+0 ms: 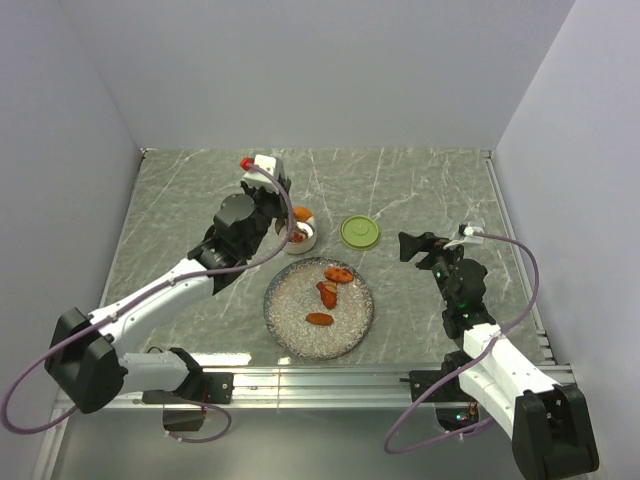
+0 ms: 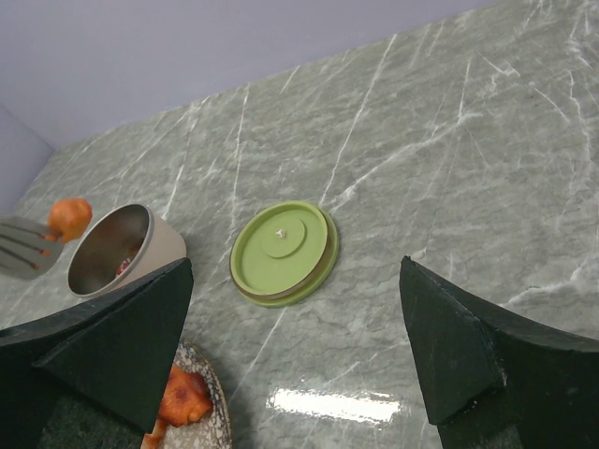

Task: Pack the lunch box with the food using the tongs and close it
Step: Place the food into the lunch box

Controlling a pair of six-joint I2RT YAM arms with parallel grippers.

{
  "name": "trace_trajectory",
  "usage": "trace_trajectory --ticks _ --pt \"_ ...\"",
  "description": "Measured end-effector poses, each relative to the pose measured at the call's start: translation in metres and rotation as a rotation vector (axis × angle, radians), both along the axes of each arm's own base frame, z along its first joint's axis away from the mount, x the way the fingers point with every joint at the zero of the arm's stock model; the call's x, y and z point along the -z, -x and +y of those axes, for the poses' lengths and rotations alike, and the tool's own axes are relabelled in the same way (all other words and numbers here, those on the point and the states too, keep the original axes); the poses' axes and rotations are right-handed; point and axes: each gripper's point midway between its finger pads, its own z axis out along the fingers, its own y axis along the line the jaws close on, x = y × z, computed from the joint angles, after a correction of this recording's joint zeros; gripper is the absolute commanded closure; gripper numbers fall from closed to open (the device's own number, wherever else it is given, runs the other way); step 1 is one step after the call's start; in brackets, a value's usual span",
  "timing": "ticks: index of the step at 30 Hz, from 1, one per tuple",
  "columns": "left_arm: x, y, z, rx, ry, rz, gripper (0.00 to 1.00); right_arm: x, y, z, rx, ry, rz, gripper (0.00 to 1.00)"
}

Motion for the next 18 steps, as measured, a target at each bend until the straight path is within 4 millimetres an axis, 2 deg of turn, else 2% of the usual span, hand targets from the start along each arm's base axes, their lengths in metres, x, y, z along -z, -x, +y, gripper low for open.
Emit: trace_trajectory --ticks 4,9,10,13,18 --pt "0.011 -0.019 0.009 -0.042 -0.019 0.024 0.87 0.0 0.0 0.0 -0.002 0.0 0.0 0.02" --pt "0.023 -0.032 0.012 -0.062 -0.038 0.049 0.73 0.0 0.0 0.001 -0.003 0.0 0.0 0.02" --pt "0.023 -0.033 0.011 -0.061 -0.039 0.051 0.68 0.0 0.0 0.001 -0.003 0.0 0.0 0.03" --pt "0.023 -0.035 0.009 -0.053 -0.038 0.05 0.63 0.0 0.0 0.001 -0.003 0.0 0.0 0.03" --pt "0.016 -0.038 0.009 -0.05 -0.028 0.039 0.59 0.0 0.0 0.001 -0.006 0.0 0.001 0.03"
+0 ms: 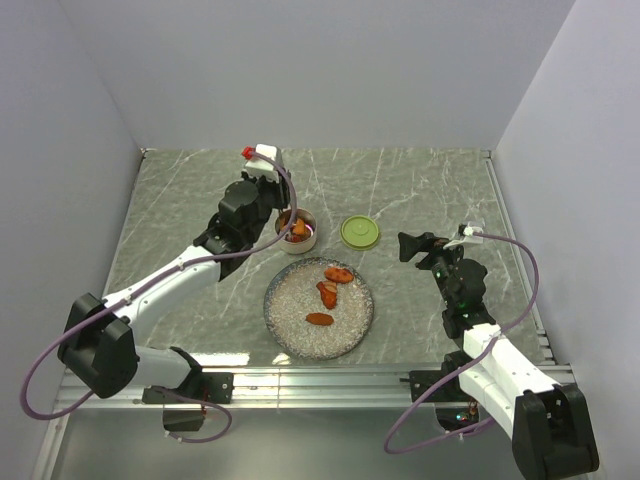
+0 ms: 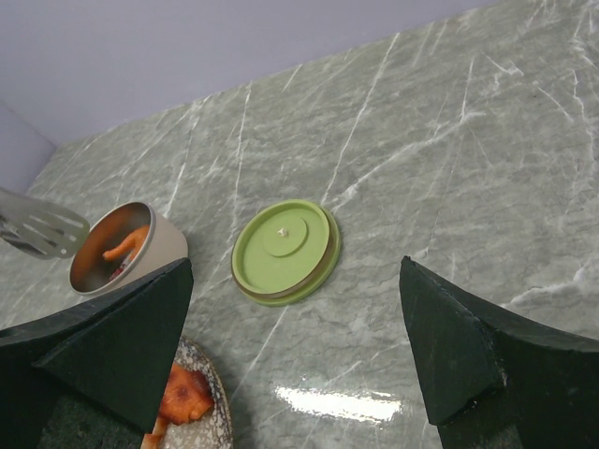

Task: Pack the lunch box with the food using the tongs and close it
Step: Place the food into the lunch box, then pick up the food using the clamp

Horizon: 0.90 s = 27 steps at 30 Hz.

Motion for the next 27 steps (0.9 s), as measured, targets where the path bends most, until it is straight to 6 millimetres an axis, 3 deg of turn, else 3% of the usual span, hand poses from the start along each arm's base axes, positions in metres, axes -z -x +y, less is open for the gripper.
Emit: trace_trajectory --ticks 11,16,20,27 --pt "-0.005 0.007 -0.003 0.041 0.031 -0.008 0.64 0.001 0.0 0.0 0.0 0.001 0.004 0.03" --pt "-0.005 0.035 -0.005 0.091 0.071 -0.012 0.65 0.002 0.0 0.0 0.0 0.001 0.006 0.03" --pt "-0.001 0.065 -0.022 0.164 0.101 0.001 0.64 0.002 0.0 0.0 -0.002 0.001 0.006 0.03" --pt "0.028 0.099 -0.049 0.25 0.11 0.094 0.64 0.005 -0.001 0.002 -0.011 0.003 0.018 0.03"
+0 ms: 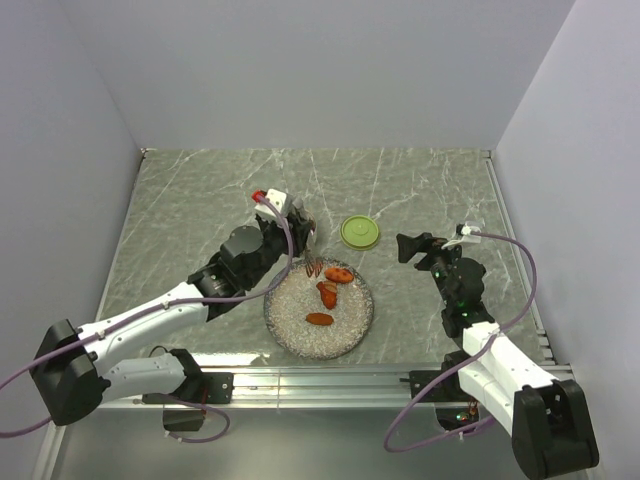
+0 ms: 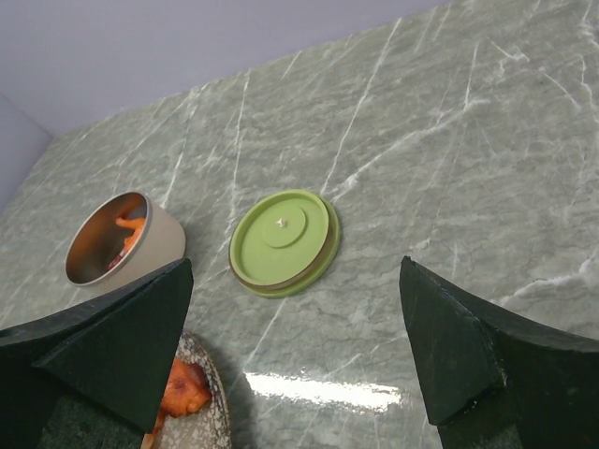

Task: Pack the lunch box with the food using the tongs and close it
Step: Pick up the food using the clamp

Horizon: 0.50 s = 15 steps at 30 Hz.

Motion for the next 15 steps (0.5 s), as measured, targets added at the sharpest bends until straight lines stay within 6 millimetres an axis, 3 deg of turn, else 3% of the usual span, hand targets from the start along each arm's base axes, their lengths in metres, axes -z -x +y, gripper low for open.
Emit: trace_trajectory --ticks 15 --pt "0.017 0.022 -0.015 -0.006 -0.005 0.069 0.62 0.01 -0.004 0.008 -0.043 0.003 0.03 0.03"
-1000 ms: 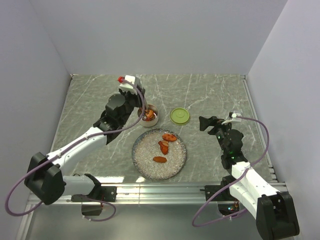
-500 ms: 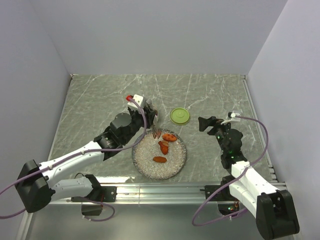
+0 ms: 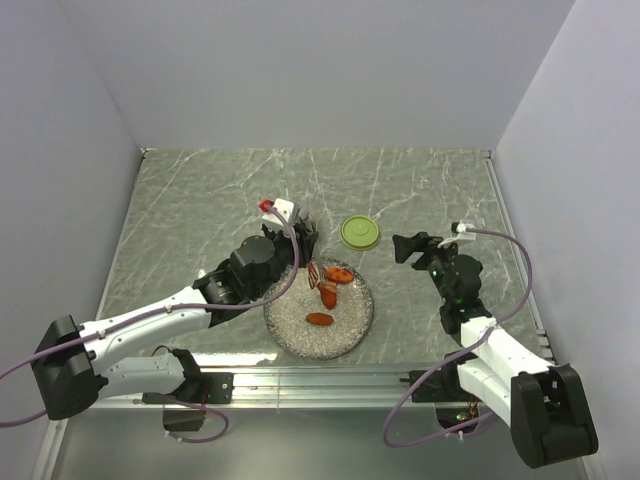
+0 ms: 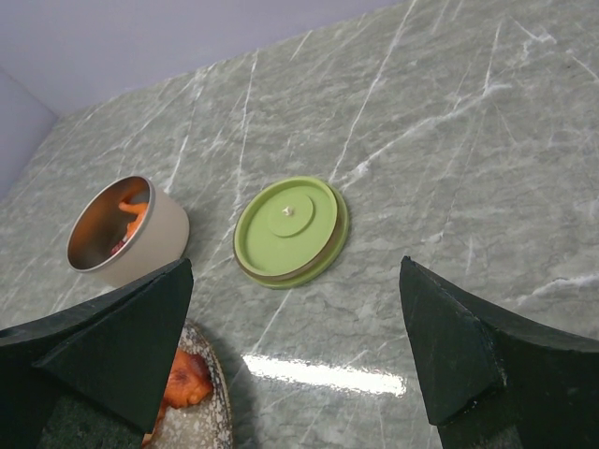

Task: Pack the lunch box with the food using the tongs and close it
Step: Pick up the food using the clamp

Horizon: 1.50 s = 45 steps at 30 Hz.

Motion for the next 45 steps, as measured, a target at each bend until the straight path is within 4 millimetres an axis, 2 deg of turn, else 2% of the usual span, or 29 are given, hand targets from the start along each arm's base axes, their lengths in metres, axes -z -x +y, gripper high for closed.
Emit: trace_trajectory --ticks 10,17,26,35,39,45 --pt "0.017 -0.006 0.007 -0.058 -0.035 0.021 0.61 0.01 -0.009 0.004 -0.011 0.007 0.039 0.03" --pt "0.029 -0.009 0.005 -0.064 -0.063 0.039 0.6 0.008 -0.011 0.006 -0.026 0.005 0.036 0.03" --pt "0.028 -0.002 0.01 -0.054 -0.035 0.036 0.58 0.008 -0.011 0.007 -0.029 0.005 0.036 0.03" --pt "0.005 0.008 0.011 -0.014 0.056 0.002 0.57 0.008 -0.011 0.007 -0.029 0.005 0.036 0.03" --pt "0.008 0.009 0.007 -0.003 0.06 0.013 0.57 0.008 -0.011 0.007 -0.029 0.005 0.036 0.03" --pt "0.029 0.004 0.002 -0.013 0.018 0.052 0.57 0.008 -0.01 0.007 -0.03 0.004 0.036 0.03"
